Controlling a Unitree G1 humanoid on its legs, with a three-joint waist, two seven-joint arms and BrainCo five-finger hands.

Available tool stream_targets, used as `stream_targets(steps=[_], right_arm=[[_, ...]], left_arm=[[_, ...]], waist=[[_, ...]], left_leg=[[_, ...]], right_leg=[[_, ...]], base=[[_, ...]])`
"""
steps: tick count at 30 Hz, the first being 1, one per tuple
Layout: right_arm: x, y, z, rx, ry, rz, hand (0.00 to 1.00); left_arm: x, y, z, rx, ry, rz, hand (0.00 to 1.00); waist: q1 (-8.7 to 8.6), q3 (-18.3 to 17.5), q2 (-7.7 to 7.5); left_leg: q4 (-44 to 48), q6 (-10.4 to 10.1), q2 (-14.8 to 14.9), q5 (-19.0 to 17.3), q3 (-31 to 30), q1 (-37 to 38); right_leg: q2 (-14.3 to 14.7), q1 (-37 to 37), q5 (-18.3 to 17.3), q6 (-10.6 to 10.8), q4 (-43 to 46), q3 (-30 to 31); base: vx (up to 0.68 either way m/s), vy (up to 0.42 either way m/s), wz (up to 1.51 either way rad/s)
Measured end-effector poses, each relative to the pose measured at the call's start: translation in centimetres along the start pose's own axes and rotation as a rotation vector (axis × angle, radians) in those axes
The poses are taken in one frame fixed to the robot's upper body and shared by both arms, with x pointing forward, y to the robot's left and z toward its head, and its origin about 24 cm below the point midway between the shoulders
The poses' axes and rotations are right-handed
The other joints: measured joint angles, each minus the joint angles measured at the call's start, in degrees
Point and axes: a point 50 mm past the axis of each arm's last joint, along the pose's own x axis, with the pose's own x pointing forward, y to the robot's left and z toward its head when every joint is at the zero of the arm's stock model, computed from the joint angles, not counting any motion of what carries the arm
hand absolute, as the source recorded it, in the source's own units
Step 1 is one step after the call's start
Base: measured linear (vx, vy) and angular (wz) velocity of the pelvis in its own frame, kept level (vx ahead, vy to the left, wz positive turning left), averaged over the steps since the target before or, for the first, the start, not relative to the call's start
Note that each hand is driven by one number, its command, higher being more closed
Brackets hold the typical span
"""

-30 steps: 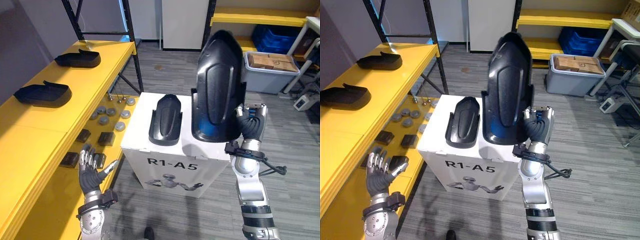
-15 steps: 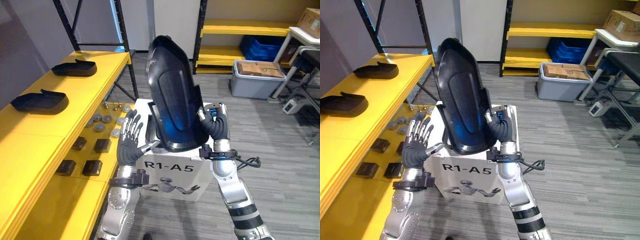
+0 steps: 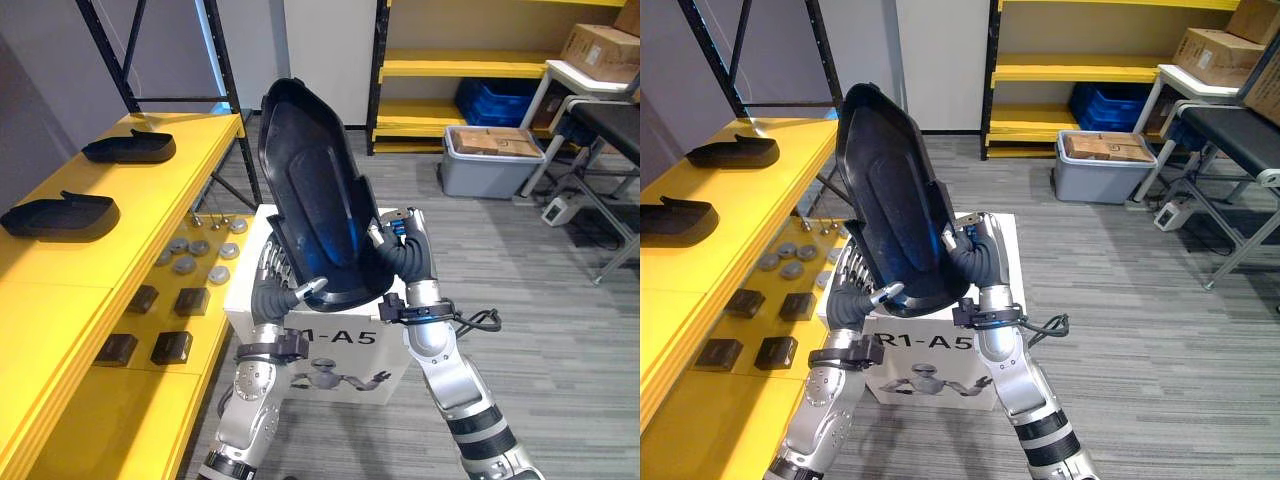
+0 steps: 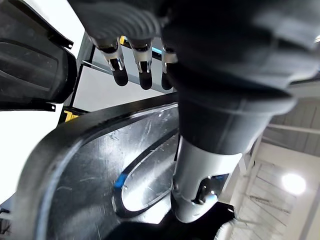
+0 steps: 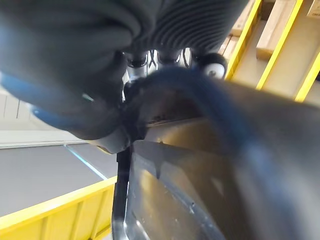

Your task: Walk over and take plastic housings, then place them on the shelf

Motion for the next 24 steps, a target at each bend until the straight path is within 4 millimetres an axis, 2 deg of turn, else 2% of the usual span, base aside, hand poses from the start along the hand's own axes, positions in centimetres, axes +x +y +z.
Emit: stream_targets(steps=[3,9,14,15,19,24], right_arm=[[-0.4,1.2,0.5,0.018,-0.013,0.054,1.0],[-1.0,2.0,0.5,0.031,-0.015,0.091,1.0],[-1.5,2.4,0.6,0.044,-0.024,0.11,1.0],[-1.7,2.4,0.4,0.043,-0.018,0.111,0.0],[-2.0,2.4,0.0,0.032,-0.006,0.125,0.0],[-3.7,2.4,-1.9,0.004,0.084,0.153,0.0]], left_arm=[[0.2,0.1,-0.6,-0.043,0.04,0.02,1.0],[0.3,0.6,-0.9,-0.14,0.075,0.06,1.0],[0.3,1.1,-0.9,-0.151,0.088,0.087,1.0],[0.3,1.2,-0.9,-0.144,0.09,0.086,1.0],[0.3,1.4,-0.9,-0.133,0.091,0.085,1.0],[0.4,1.8,-0.5,-0.088,0.063,0.091,1.0]], waist=[[-0.06,-0.09,0.0],[-0.08,-0.37,-0.04],[-0.45,-0.73,-0.09],[-0.45,-0.92,-0.1],[-0.45,-1.51,-0.2],[-0.39,-1.69,-0.38]], left_leg=[[0.0,-0.05,0.07,0.04,0.01,0.0],[0.0,-0.06,0.06,0.05,0.01,-0.05],[0.0,-0.06,0.06,0.05,0.01,-0.07],[0.0,-0.06,0.06,0.06,0.0,-0.07],[0.0,-0.07,0.06,0.07,-0.02,-0.06],[0.0,-0.06,0.06,0.14,-0.07,-0.05]], right_leg=[[0.08,-0.01,0.03,-0.03,-0.01,0.01],[0.07,-0.03,0.05,-0.03,-0.06,0.01],[0.07,-0.03,0.06,-0.04,-0.08,0.0],[0.07,-0.03,0.06,-0.04,-0.07,-0.01],[0.07,-0.01,0.06,-0.04,-0.05,-0.03],[0.07,0.01,0.06,-0.04,-0.01,-0.08]], base=[[0.0,0.0,0.0],[0.0,0.0,0.0],[0.0,0.0,0.0],[0.0,0.0,0.0],[0.0,0.0,0.0],[0.0,0.0,0.0]])
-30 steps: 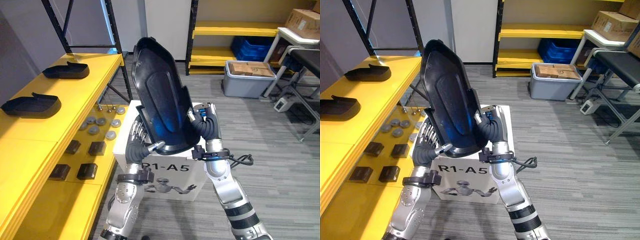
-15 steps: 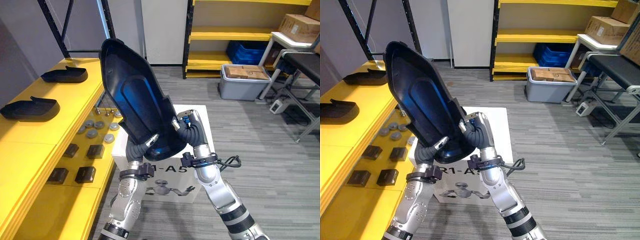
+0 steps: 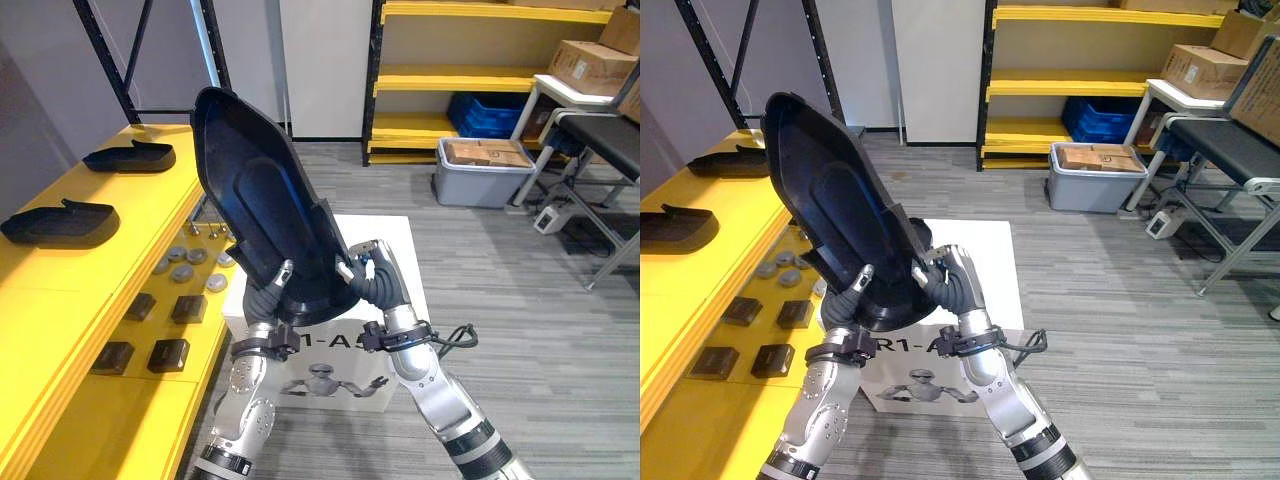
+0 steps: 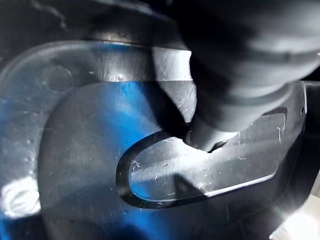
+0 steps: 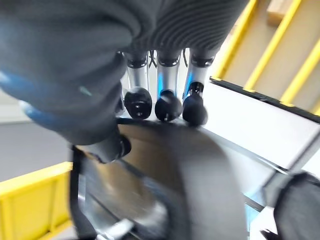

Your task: Walk over and take plastic housings, then place them on the shelf

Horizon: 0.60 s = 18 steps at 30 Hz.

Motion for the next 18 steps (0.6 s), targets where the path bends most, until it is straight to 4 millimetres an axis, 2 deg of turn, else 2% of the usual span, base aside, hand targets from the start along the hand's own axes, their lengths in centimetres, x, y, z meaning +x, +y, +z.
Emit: stream_targets(steps=[9,12,13,14,16,18], right_arm=[[-0.5,-1.6,-0.7,0.036,0.036,-0.046,0.0],[-0.4,-3.6,0.1,0.111,0.001,-0.126,0.0],[-0.4,-8.4,0.6,0.429,-0.057,-0.336,0.0],[-0.8,-10.4,0.4,0.477,-0.079,-0.433,0.0],[-1.5,-13.0,0.0,0.468,-0.102,-0.538,0.0],[-2.2,-13.8,-0.4,0.48,-0.094,-0.572,0.0]], left_arm=[[0.2,-0.6,1.4,0.126,-0.101,-0.036,1.0],[0.0,-0.9,1.6,0.157,-0.121,-0.036,1.0],[-0.5,0.1,1.7,0.231,-0.133,0.016,1.0],[-0.8,1.6,1.8,0.256,-0.124,0.069,1.0],[-1.4,3.9,1.8,0.288,-0.104,0.157,1.0],[-1.9,5.2,1.6,0.307,-0.081,0.205,1.0]], waist=[[0.03,0.0,-0.02],[0.32,0.02,-0.05],[0.02,0.12,-0.06],[-0.14,0.2,-0.07],[-0.22,0.52,-0.11],[-0.18,0.55,-0.16]], left_leg=[[-0.01,0.0,0.03,0.05,-0.01,0.01],[-0.02,0.0,0.03,0.05,0.0,-0.01],[-0.19,-0.05,0.15,-0.01,0.03,-0.04],[-0.19,-0.09,0.17,-0.05,0.05,-0.06],[-0.19,-0.15,0.26,-0.09,0.15,-0.07],[-0.19,-0.25,0.38,-0.16,0.17,-0.12]], right_leg=[[0.01,0.01,0.0,0.01,0.02,-0.01],[0.01,0.0,-0.01,0.01,0.0,-0.01],[0.1,-0.01,-0.03,0.05,-0.02,0.04],[0.11,-0.03,-0.03,0.05,-0.07,0.05],[0.21,-0.07,-0.03,0.05,-0.37,0.12],[0.34,-0.06,-0.03,0.05,-0.59,0.12]], base=[[0.0,0.0,0.0],[0.0,0.0,0.0],[0.0,0.0,0.0],[0.0,0.0,0.0],[0.0,0.0,0.0],[0.0,0.0,0.0]])
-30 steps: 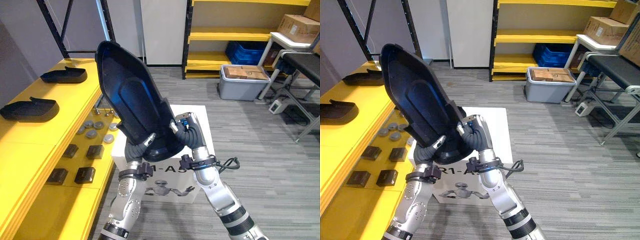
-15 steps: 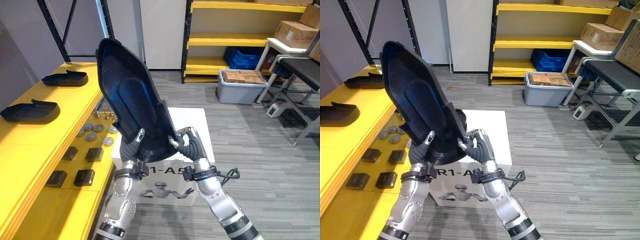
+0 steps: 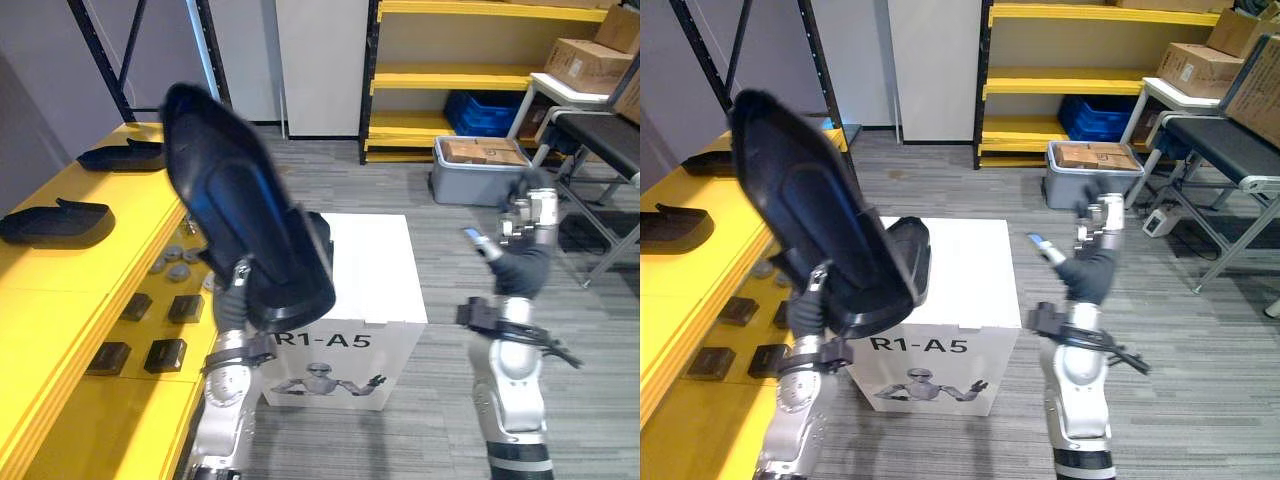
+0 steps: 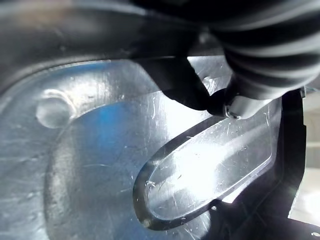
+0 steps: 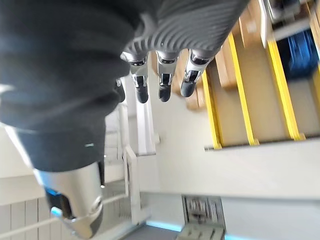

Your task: Walk over and take plastic housings, then place them on the shelf

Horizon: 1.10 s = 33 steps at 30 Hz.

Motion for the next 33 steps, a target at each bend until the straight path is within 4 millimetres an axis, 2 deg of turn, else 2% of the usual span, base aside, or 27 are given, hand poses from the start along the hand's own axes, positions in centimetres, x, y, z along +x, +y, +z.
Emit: stream_targets(steps=[1,3,4,6,7,8,10,12,14,15,16,19,22,27,29,32,33], right_arm=[[-0.3,-0.7,0.0,0.038,0.008,-0.021,0.0],[-1.6,-3.7,-0.7,0.086,0.064,-0.127,0.0],[-2.0,-4.5,-1.1,0.069,0.087,-0.154,0.0],[-4.2,-7.3,-2.9,-0.021,0.207,-0.243,0.0],[-5.8,-8.8,-4.1,-0.072,0.298,-0.289,0.0],[-6.8,-9.5,-4.8,-0.112,0.354,-0.301,0.0],[-10.7,-11.6,-7.2,-0.253,0.58,-0.322,0.0],[-13.2,-12.6,-8.5,-0.326,0.717,-0.316,0.0],[-17.4,-13.9,-10.1,-0.392,0.919,-0.321,0.0],[-18.3,-14.1,-10.4,-0.396,0.965,-0.327,0.0],[-20.7,-14.5,-11.1,-0.401,1.077,-0.343,0.0],[-24.0,-14.2,-11.8,-0.371,1.219,-0.357,0.0],[-25.4,-13.3,-12.1,-0.346,1.281,-0.315,0.0],[-27.0,-12.5,-12.6,-0.32,1.366,-0.276,0.0],[-27.7,-12.1,-12.8,-0.315,1.403,-0.259,0.0],[-27.4,-11.5,-13.3,-0.307,1.406,-0.238,0.0],[-27.2,-11.7,-13.6,-0.311,1.412,-0.243,0.0]], left_arm=[[-0.2,0.5,-0.2,0.004,0.011,0.022,1.0],[-1.2,1.8,-0.9,0.014,0.048,0.071,1.0],[-1.4,2.1,-1.1,0.019,0.056,0.083,1.0],[-1.9,3.1,-1.3,0.035,0.073,0.113,1.0],[-2.1,3.5,-1.4,0.042,0.078,0.122,1.0],[-2.2,3.7,-1.4,0.045,0.081,0.124,1.0],[-2.7,4.3,-1.7,0.074,0.097,0.125,1.0],[-3.3,4.6,-2.0,0.089,0.114,0.132,1.0],[-4.1,5.0,-2.4,0.135,0.139,0.137,1.0],[-4.3,5.1,-2.5,0.15,0.144,0.135,1.0],[-4.7,5.3,-2.7,0.184,0.157,0.129,1.0],[-5.4,5.7,-3.0,0.217,0.181,0.129,1.0],[-6.2,5.8,-2.9,0.223,0.19,0.138,1.0],[-6.4,5.7,-1.5,0.222,0.137,0.139,1.0],[-6.2,5.4,-0.7,0.212,0.1,0.135,1.0],[-5.5,4.6,1.0,0.182,0.015,0.13,1.0],[-5.4,4.0,1.6,0.162,-0.018,0.139,1.0]], waist=[[0.12,0.0,-0.01],[0.19,0.0,-0.02],[0.09,0.0,-0.02],[-0.06,0.02,0.0],[-0.07,0.02,0.01],[-0.09,0.02,0.01],[-0.15,0.07,0.07],[-0.15,0.08,0.1],[-0.06,0.12,0.15],[-0.05,0.13,0.17],[0.0,0.25,0.27],[0.18,0.77,0.61],[0.34,0.77,0.62],[1.74,0.93,0.38],[2.23,1.37,-0.33],[2.9,2.38,-1.0],[3.76,2.91,-0.76]], left_leg=[[0.0,-0.08,0.04,-0.06,0.0,-0.11],[0.15,-0.11,0.03,-0.08,-0.11,-0.6],[0.16,-0.12,0.04,-0.09,-0.09,-0.73],[0.17,-0.12,0.06,-0.09,-0.11,-1.13],[0.17,-0.15,0.11,-0.11,-0.13,-1.18],[0.17,-0.16,0.13,-0.12,-0.15,-1.19],[0.17,-0.19,0.19,-0.13,-0.35,-1.35],[0.16,-0.22,0.2,-0.16,-0.42,-1.35],[0.08,-0.24,0.19,-0.17,-0.77,-1.3],[0.03,-0.24,0.18,-0.17,-0.89,-1.24],[-0.02,-0.24,0.15,-0.17,-1.27,-0.83],[-0.05,-0.3,0.19,-0.22,-1.62,0.18],[-0.07,-0.91,0.21,-0.69,-1.66,0.26],[-0.01,-0.67,-0.04,-0.49,-3.06,0.14],[0.38,-0.39,-0.91,-0.09,-5.71,-0.36],[4.39,-0.2,-3.1,0.04,-13.01,-5.58],[4.66,2.11,-3.5,-1.26,-12.99,-7.72]], right_leg=[[0.04,0.0,0.0,0.0,-0.18,-0.01],[0.07,-0.26,0.01,-0.01,-0.3,-0.13],[0.07,-0.36,0.01,-0.01,-0.29,-0.12],[0.13,-0.65,0.02,-0.01,-0.35,-0.16],[0.18,-0.66,0.01,-0.01,-0.4,-0.19],[0.21,-0.65,0.01,-0.02,-0.44,-0.21],[0.29,-0.59,0.01,-0.02,-0.62,-0.4],[0.3,-0.53,0.01,-0.01,-0.63,-0.46],[0.28,-0.24,-0.01,-0.02,-0.63,-0.86],[0.27,-0.06,-0.01,-0.02,-0.64,-1.0],[0.23,0.53,-0.06,-0.02,-0.67,-1.41],[0.24,1.67,-0.17,0.01,-0.6,-1.73],[0.15,1.58,-0.96,0.56,-0.12,-1.77],[-0.42,2.17,-1.69,0.62,1.62,-3.22],[-1.17,2.42,-3.29,0.73,3.81,-5.79],[-2.99,2.17,-5.99,0.92,7.52,-13.78],[-3.74,2.55,-6.31,0.99,7.71,-18.51]], base=[[0.0,0.0,0.0],[0.0,0.0,0.0],[0.0,0.0,0.0],[0.0,0.0,0.0],[0.0,0.0,0.0],[0.0,0.0,0.0],[0.0,0.005,0.03],[0.0,0.0,0.0],[-0.02,0.013,0.07],[-0.02,0.009,0.13],[-0.02,0.006,0.11],[-0.03,0.008,0.07],[-0.03,0.007,0.02],[0.01,-0.006,0.16],[0.02,-0.023,0.73],[0.0,-0.031,1.43],[0.0,-0.012,1.39]])
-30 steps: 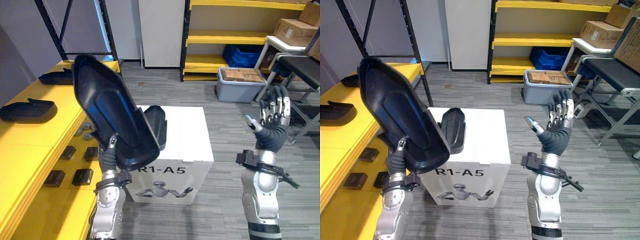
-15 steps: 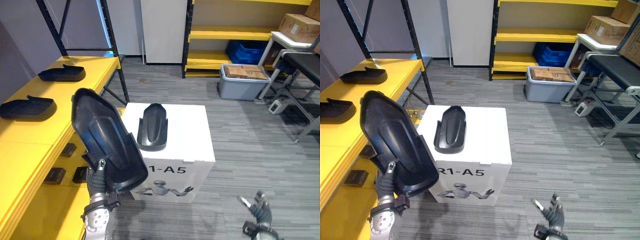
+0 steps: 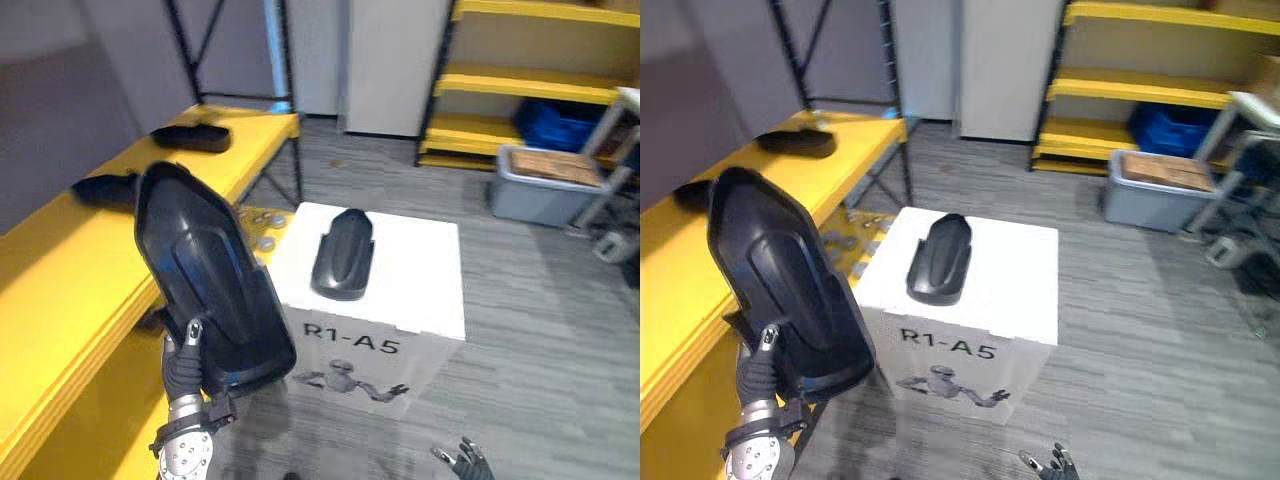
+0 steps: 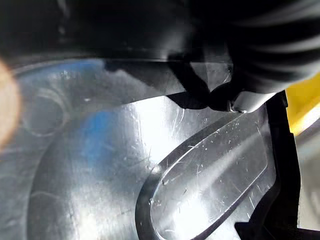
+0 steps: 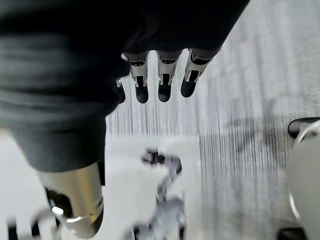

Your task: Walk over and take plastic housings, then place them on the shelf

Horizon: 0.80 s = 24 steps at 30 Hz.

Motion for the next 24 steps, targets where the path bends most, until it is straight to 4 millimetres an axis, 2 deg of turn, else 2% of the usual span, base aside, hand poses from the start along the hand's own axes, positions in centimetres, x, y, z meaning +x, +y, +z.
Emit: stream_targets(steps=[1,2,3,4,6,7,8,10,12,13,14,15,16,17,18,19,20,22,23,24], right_arm=[[0.1,0.0,0.2,0.005,-0.005,-0.003,0.0],[0.4,0.1,0.5,0.011,-0.008,-0.006,0.0],[0.6,-0.2,0.4,-0.001,0.008,-0.015,0.0],[0.8,-0.5,0.5,-0.011,0.013,-0.021,0.0],[0.9,-0.9,0.7,-0.025,0.011,-0.03,0.0],[1.0,-0.9,0.7,-0.033,0.015,-0.032,0.0],[1.1,-1.0,0.8,-0.039,0.016,-0.033,0.0],[1.6,-0.1,1.4,-0.039,0.007,-0.013,0.0],[2.0,0.7,2.2,-0.035,-0.008,0.006,0.0],[2.1,1.1,2.5,-0.056,-0.015,0.019,0.0],[2.1,1.2,2.6,-0.069,-0.019,0.026,0.0],[2.1,1.3,2.5,-0.071,-0.018,0.028,0.0],[2.1,1.6,2.4,-0.081,-0.016,0.043,0.0],[2.0,2.2,2.4,-0.094,-0.014,0.065,0.0],[2.0,2.4,2.3,-0.102,-0.013,0.076,0.0],[1.7,2.5,1.9,-0.107,-0.004,0.087,0.0],[1.4,2.7,1.3,-0.111,0.009,0.097,0.0],[1.1,2.8,1.2,-0.093,-0.001,0.096,0.0],[0.9,2.7,1.1,-0.094,-0.007,0.096,0.0],[0.7,2.8,0.9,-0.101,-0.009,0.104,0.0]], left_arm=[[0.1,-0.1,0.2,-0.005,-0.009,-0.001,1.0],[0.3,-0.3,0.4,0.001,-0.026,-0.004,1.0],[0.5,-0.7,0.6,0.002,-0.039,-0.012,1.0],[0.5,-0.9,0.7,0.0,-0.047,-0.015,1.0],[0.5,-1.4,0.8,-0.008,-0.051,-0.023,1.0],[0.5,-1.7,0.9,-0.011,-0.058,-0.035,1.0],[0.6,-1.9,1.0,-0.01,-0.064,-0.04,1.0],[0.9,-2.1,1.4,-0.011,-0.086,-0.048,1.0],[0.9,-2.1,1.4,-0.011,-0.085,-0.048,1.0],[0.9,-2.3,1.4,-0.012,-0.085,-0.058,1.0],[0.9,-2.5,1.4,-0.016,-0.089,-0.074,1.0],[0.9,-2.8,1.5,-0.02,-0.092,-0.086,1.0],[1.1,-3.4,1.7,-0.032,-0.104,-0.11,1.0],[1.4,-3.7,1.8,-0.032,-0.114,-0.118,1.0],[1.4,-3.8,1.8,-0.03,-0.114,-0.12,1.0],[1.5,-4.2,1.5,-0.026,-0.104,-0.137,1.0],[1.5,-4.7,1.2,-0.026,-0.093,-0.16,1.0],[1.4,-5.6,0.9,-0.036,-0.08,-0.198,1.0],[1.2,-6.0,0.8,-0.043,-0.075,-0.216,1.0],[1.0,-6.3,0.8,-0.048,-0.073,-0.229,1.0]], waist=[[0.12,0.4,-0.14],[-0.28,1.42,-1.06],[-0.19,1.59,-0.66],[-0.13,1.54,-0.15],[-0.3,1.47,0.22],[-0.35,1.41,0.32],[-0.35,1.43,0.26],[-0.19,2.07,-0.76],[-0.19,2.22,-0.83],[-0.24,2.41,-0.84],[-0.47,2.59,-0.63],[-0.57,2.69,-0.48],[-1.1,3.32,0.04],[-1.66,3.88,-0.01],[-1.86,4.25,0.17],[-2.07,4.37,0.22],[-2.43,4.27,0.1],[-3.23,3.91,-0.48],[-3.3,3.78,-0.7],[-2.64,3.19,-1.42]], left_leg=[[0.01,1.56,0.14,-1.06,2.48,-0.5],[1.42,3.62,0.8,-2.43,8.81,-1.79],[5.18,4.21,2.95,-3.21,16.83,-4.64],[7.45,4.83,4.67,-3.48,22.06,-5.72],[8.17,5.48,5.72,-1.72,27.83,-6.03],[7.16,3.96,4.42,0.22,27.06,-6.04],[6.52,3.94,3.19,0.42,26.2,-5.99],[5.02,4.56,-0.65,0.4,24.26,-6.07],[5.6,5.77,-2.63,-0.93,23.37,-5.66],[6.17,6.18,-3.59,-2.21,22.37,-4.62],[6.54,6.53,-4.09,-3.37,20.92,-3.33],[6.56,6.62,-4.19,-4.17,20.09,-2.68],[6.29,6.33,-4.06,-4.69,17.89,-1.76],[5.25,6.11,-4.06,-4.6,15.99,-0.21],[4.67,5.95,-4.07,-4.49,15.33,0.75],[4.14,5.66,-4.36,-4.6,13.78,2.01],[4.22,5.04,-4.95,-5.07,12.07,2.69],[4.56,4.27,-6.32,-5.7,9.25,3.03],[4.71,4.35,-7.14,-6.0,8.18,3.53],[5.49,4.55,-8.14,-7.26,7.16,3.96]], right_leg=[[-0.31,0.52,0.02,0.03,-0.24,-2.13],[-1.69,2.14,0.26,0.3,-1.18,-6.59],[-2.33,2.82,0.27,0.3,-1.01,-10.72],[-2.34,3.56,0.2,0.4,-0.95,-13.41],[-2.76,5.38,0.14,0.5,-0.94,-16.75],[-3.57,6.02,0.14,0.51,-0.93,-17.84],[-4.19,6.33,0.15,0.49,-0.92,-18.1],[-6.72,7.0,0.22,0.52,-0.22,-18.61],[-10.24,6.43,0.61,0.05,5.4,-19.08],[-12.92,5.79,1.69,-1.57,11.48,-18.11],[-15.19,4.12,4.18,-5.2,18.67,-14.9],[-15.93,2.55,6.02,-7.64,22.49,-11.99],[-14.5,-1.39,2.28,-5.24,28.36,-3.35],[-10.76,-5.3,-2.28,-3.91,30.52,5.09],[-8.9,-6.92,-3.93,-3.41,30.3,8.53],[-5.47,-9.85,-6.21,-2.35,28.58,14.21],[-2.35,-12.27,-7.02,-1.16,25.13,19.46],[0.03,-14.96,-6.97,-0.75,19.6,25.36],[0.07,-15.23,-6.88,-0.72,16.65,26.66],[-0.8,-14.62,-5.91,-1.17,12.23,25.75]], base=[[0.02,-0.008,1.91],[0.03,-0.002,1.91],[0.08,0.021,2.03],[0.06,0.024,1.46],[0.22,0.085,1.33],[0.28,0.145,1.27],[0.19,0.141,0.98],[0.22,0.19,0.77],[0.2,0.222,0.49],[0.2,0.241,0.46],[0.17,0.196,0.49],[0.14,0.143,0.65],[0.16,0.102,0.74],[0.15,0.072,0.76],[0.16,0.064,0.7],[0.12,0.032,0.71],[0.11,0.015,0.77],[0.1,-0.049,0.91],[0.15,-0.115,0.93],[0.16,-0.12,0.59]])
